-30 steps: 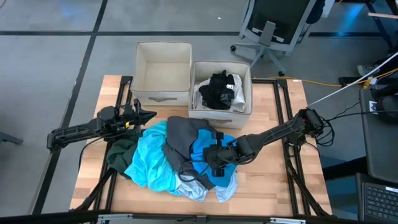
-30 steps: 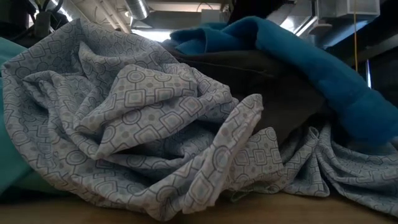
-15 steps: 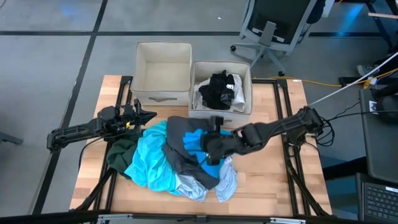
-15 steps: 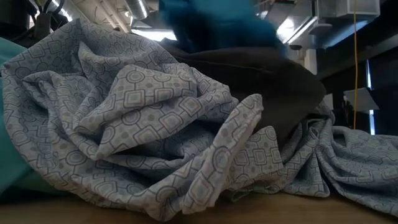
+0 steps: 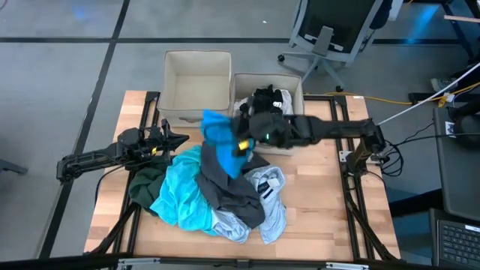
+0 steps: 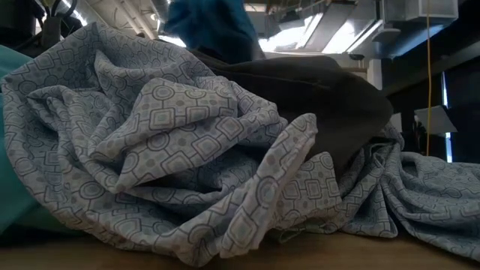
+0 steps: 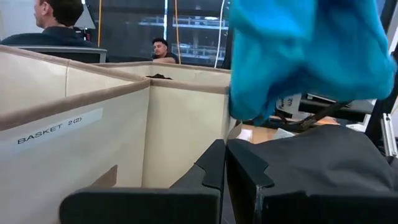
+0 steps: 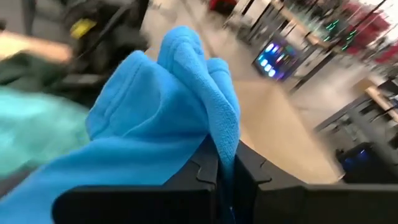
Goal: Sort clothes
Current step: Put the blue shorts into the left laundry organizer
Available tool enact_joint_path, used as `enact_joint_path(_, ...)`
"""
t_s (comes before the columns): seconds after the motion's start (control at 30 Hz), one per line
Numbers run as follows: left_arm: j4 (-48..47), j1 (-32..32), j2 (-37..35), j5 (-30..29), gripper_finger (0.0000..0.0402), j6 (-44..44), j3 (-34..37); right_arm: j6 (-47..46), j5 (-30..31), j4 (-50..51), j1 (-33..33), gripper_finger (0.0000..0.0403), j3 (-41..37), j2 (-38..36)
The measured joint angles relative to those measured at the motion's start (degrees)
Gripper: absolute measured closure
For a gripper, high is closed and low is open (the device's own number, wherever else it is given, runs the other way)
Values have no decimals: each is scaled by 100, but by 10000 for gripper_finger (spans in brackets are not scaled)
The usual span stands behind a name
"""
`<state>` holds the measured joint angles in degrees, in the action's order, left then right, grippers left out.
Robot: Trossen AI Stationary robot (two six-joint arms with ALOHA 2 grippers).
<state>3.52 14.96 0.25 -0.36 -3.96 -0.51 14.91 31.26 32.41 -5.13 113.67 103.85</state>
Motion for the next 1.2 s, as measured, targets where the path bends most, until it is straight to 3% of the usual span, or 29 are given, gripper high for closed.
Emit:
enact_joint_path(0.43,12,2,0,0,396,32,0,504,-1660,-2451,1752,382,0,139)
enact_joint_path(0.8,11,0,-1,0,396,0,-1,456,-2806,-4969,2746,382,0,1274)
enact_joint_path(0.97,12,0,-2,0,396,-8,0,446,-2895,-5002,2814,381,-2,1684)
enact_joint_path(1.2,10,1,-2,0,396,-8,0,445,-2893,-4177,2803,381,-2,2081)
